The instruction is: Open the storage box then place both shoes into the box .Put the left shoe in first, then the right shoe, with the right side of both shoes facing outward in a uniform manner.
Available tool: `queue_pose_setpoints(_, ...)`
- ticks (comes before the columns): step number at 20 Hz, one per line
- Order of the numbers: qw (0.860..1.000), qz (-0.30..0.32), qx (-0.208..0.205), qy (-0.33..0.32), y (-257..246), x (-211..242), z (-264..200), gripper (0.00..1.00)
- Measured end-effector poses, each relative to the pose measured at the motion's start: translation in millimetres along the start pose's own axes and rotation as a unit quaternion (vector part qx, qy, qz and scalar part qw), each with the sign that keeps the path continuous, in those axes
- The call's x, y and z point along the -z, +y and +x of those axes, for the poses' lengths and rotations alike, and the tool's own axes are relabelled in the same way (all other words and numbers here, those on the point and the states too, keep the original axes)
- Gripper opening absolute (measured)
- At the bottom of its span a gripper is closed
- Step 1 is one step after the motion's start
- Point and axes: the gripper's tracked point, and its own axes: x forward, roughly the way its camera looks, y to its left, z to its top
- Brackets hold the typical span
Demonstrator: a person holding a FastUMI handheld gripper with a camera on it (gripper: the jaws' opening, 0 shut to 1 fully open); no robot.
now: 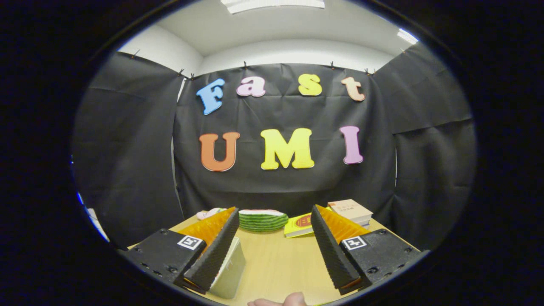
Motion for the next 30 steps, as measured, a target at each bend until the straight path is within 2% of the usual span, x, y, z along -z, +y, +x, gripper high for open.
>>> queue_pose_setpoints(7,1.000,0.006,-0.005,0.004,-15.1,28.2,-52.9,1.00)
queue_pose_setpoints(30,0.999,0.016,-0.019,0.035,-10.7,46.4,-57.5,1.00)
